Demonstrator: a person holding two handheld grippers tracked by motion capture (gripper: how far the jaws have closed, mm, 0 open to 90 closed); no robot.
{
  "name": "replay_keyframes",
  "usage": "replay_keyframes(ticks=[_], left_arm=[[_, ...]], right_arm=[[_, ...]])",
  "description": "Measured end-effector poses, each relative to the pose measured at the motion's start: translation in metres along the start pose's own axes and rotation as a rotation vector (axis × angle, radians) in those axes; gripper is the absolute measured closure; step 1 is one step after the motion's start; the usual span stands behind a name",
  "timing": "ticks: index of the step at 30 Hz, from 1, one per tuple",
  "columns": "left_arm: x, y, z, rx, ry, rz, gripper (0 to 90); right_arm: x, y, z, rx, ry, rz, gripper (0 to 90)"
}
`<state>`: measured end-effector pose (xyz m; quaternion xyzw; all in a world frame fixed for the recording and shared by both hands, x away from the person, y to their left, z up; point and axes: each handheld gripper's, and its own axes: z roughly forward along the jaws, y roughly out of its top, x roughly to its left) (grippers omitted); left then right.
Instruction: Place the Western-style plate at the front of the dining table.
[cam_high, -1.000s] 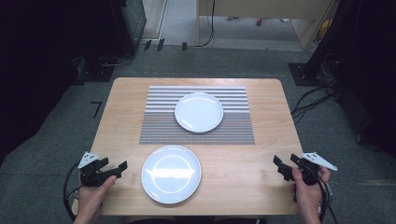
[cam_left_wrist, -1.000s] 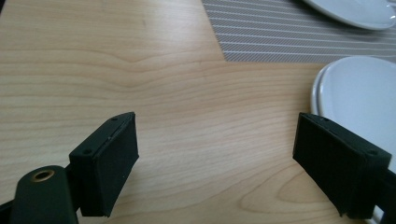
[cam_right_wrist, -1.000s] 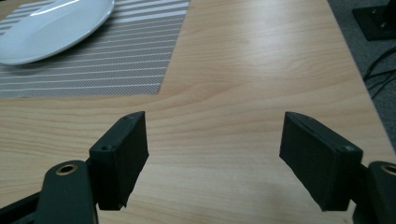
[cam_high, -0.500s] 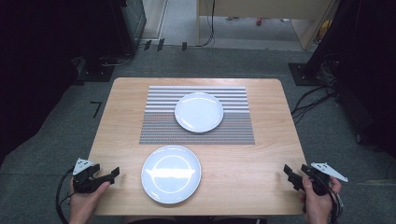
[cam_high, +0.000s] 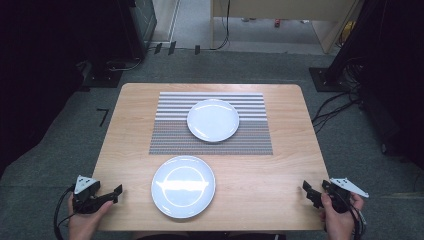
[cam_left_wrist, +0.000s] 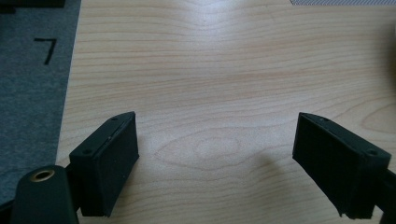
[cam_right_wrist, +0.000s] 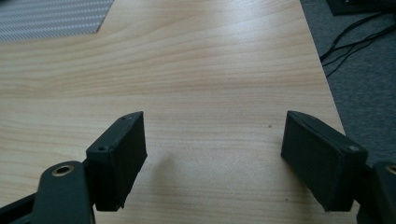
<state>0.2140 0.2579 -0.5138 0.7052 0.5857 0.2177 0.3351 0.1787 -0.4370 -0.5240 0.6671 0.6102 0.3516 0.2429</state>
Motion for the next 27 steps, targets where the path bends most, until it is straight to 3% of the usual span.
replay_keyframes(ticks=[3, 4, 11, 17, 27], left_arm=[[-0.008, -0.002, 0.002, 0.011, 0.053, 0.074, 14.1], [-0.010, -0.003, 0.003, 0.005, 0.047, 0.078, 14.4], [-0.010, -0.003, 0.004, -0.006, 0.047, 0.075, 14.8], [-0.010, -0.003, 0.004, -0.005, 0.048, 0.074, 14.8], [-0.010, -0.003, 0.004, -0.005, 0.047, 0.073, 14.9]], right_arm=[[0.006, -0.001, 0.001, 0.017, -0.036, -0.058, 20.6], [0.008, -0.001, 0.002, 0.023, -0.046, -0.070, 20.1], [0.009, -0.001, 0.002, 0.028, -0.036, -0.069, 16.5], [0.016, -0.001, 0.005, 0.052, -0.074, -0.126, 13.2], [0.016, -0.001, 0.005, 0.054, -0.072, -0.128, 12.6]])
